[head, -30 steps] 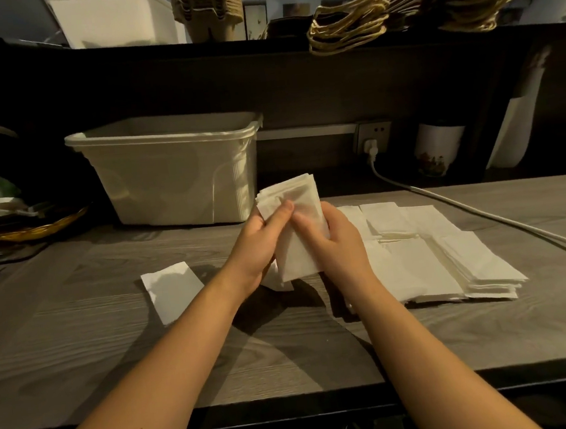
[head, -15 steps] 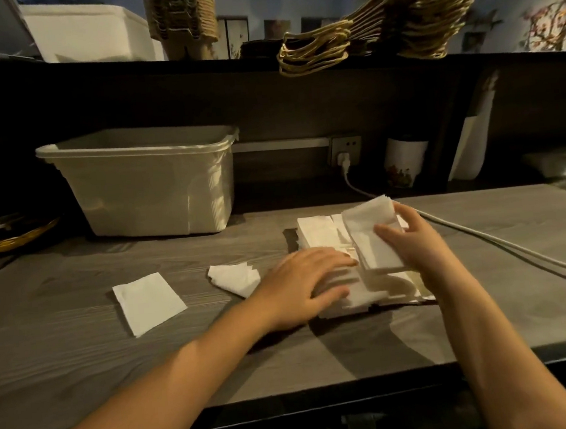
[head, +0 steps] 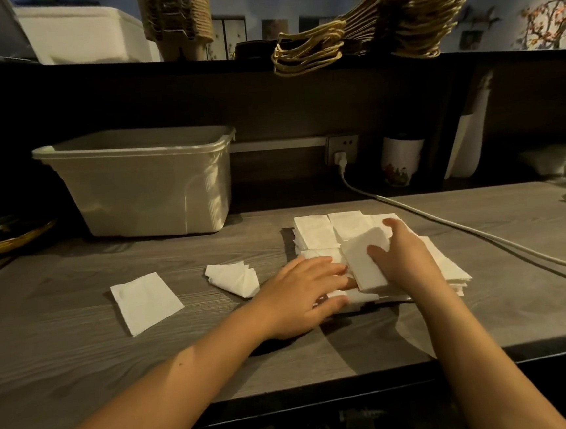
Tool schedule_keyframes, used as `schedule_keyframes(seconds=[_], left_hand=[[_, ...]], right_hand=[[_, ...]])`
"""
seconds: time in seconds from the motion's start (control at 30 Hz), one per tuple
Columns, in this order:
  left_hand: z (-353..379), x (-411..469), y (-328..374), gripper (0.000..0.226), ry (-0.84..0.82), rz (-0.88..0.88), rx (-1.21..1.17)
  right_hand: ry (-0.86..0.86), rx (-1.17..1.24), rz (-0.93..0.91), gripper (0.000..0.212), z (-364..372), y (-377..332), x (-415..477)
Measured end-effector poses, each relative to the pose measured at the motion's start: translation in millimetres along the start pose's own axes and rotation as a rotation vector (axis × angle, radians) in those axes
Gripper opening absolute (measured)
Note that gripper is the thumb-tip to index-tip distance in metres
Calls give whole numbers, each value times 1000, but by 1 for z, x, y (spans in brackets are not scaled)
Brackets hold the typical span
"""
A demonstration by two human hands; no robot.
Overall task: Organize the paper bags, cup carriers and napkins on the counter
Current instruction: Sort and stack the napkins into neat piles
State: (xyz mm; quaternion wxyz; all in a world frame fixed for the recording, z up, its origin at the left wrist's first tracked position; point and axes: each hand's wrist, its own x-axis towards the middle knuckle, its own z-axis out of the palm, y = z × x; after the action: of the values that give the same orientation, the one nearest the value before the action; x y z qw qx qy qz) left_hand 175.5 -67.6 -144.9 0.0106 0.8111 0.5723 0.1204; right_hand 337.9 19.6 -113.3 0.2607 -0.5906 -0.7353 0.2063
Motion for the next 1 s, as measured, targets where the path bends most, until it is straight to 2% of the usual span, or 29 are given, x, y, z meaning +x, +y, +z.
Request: schedule_keyframes(seconds=[0.1,0.23,0.33,0.4,0.5,0.57,0.63,0.7,0.8,0.83,0.9,1.0], left_hand=[[-23,-3,-8,41,80,-97,-79],[-56,-23,-42,25,226,-396,33],[-65,-46,-80,18,65,-608,-36],[-66,-53,-93,23,-72,-679,-134],[-61,-51,-97,44,-200,-693,-113],[-59,-49,-95,49,-223,-682,-95],[-58,-48,-94,49,-209,-679,-134],[-58,-49,-93,45,-166,-659,-168],[-58,-47,-91,31,-76,-575,-164],[-60,-47,-90,24,-51,-550,-176],[-65,-48,-87,13,-4,-521,-265],[-73,-49,-79,6,118,-479,-467]], right_hand=[[68,-169,-78,56,4,-2,-6],[142,-367,-113,51,2,-4,-10],[165,-466,-162,35,0,-7,-9],[159,-470,-189,27,-1,-8,-8],[107,-420,-191,22,-2,-7,-7],[31,-380,-169,21,-2,-6,-8],[-11,-372,-152,22,-4,-6,-8],[26,-330,-150,23,-10,-14,-11],[129,-155,-321,23,-11,-37,-18],[93,-110,-404,21,-9,-47,-21],[-92,-41,-521,21,1,-68,-28],[-340,84,-545,40,20,-90,-37]])
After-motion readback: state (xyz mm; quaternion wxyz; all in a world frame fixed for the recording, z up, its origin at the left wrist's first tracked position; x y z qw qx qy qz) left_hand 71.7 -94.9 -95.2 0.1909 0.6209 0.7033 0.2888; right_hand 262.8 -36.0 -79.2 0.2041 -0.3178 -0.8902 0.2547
